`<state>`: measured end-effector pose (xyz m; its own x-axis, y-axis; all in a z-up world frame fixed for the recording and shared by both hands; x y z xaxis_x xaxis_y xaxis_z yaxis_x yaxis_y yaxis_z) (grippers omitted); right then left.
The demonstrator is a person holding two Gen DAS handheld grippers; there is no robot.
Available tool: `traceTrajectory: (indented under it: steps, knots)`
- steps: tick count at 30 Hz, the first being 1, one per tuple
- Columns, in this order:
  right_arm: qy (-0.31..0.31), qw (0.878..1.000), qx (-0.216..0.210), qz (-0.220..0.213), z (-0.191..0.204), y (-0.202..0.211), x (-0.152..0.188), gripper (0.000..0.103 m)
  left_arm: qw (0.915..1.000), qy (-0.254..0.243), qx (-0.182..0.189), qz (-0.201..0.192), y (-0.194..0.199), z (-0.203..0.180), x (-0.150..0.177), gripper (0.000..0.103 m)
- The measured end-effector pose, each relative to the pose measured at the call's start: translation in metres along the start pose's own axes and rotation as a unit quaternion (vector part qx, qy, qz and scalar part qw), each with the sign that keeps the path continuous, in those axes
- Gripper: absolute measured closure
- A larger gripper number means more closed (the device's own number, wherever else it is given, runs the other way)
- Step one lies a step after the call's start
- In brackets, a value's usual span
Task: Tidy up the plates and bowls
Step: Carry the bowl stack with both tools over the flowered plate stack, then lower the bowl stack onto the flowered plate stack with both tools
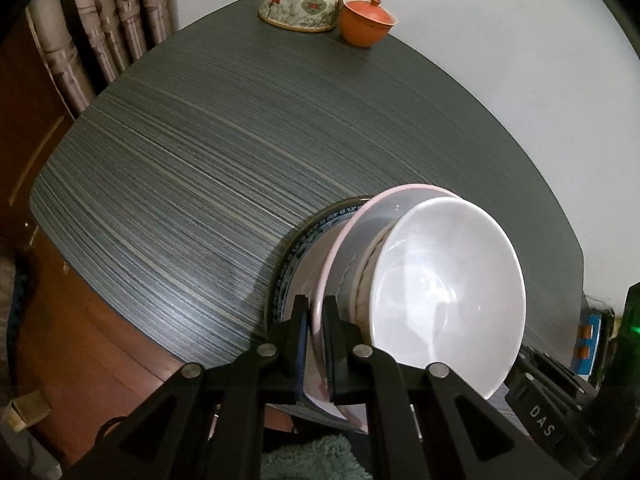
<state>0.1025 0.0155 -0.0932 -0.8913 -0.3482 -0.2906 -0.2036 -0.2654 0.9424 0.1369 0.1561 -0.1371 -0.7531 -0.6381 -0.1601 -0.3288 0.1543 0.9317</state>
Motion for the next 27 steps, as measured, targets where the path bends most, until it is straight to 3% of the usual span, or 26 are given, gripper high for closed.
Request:
traceTrajectory:
  steps: [13, 27]
  knots:
    - [0.005, 1.000, 0.003, 0.000, -0.001, 0.001, 0.001, 0.089, 0.9999, -0.002, -0.008, -0.011, -0.002, 0.000, 0.008, 0.094]
    - [-0.003, 1.000, 0.000, -0.003, -0.006, 0.007, 0.009, 0.073, 0.9997, 0.000, -0.009, -0.022, 0.005, 0.005, 0.012, 0.089]
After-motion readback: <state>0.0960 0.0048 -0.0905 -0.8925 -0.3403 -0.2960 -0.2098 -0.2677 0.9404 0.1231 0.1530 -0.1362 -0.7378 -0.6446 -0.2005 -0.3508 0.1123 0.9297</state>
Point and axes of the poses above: each gripper's, at about its wrist camera, not at the fingertips, and y roughly against the way its jaws point, z to its left, x to its underside, the point moved 6 cm from there along -y, roughly the way its jaws point, and after that the axes turned 15 degrees about y, right-handed, at the moved point
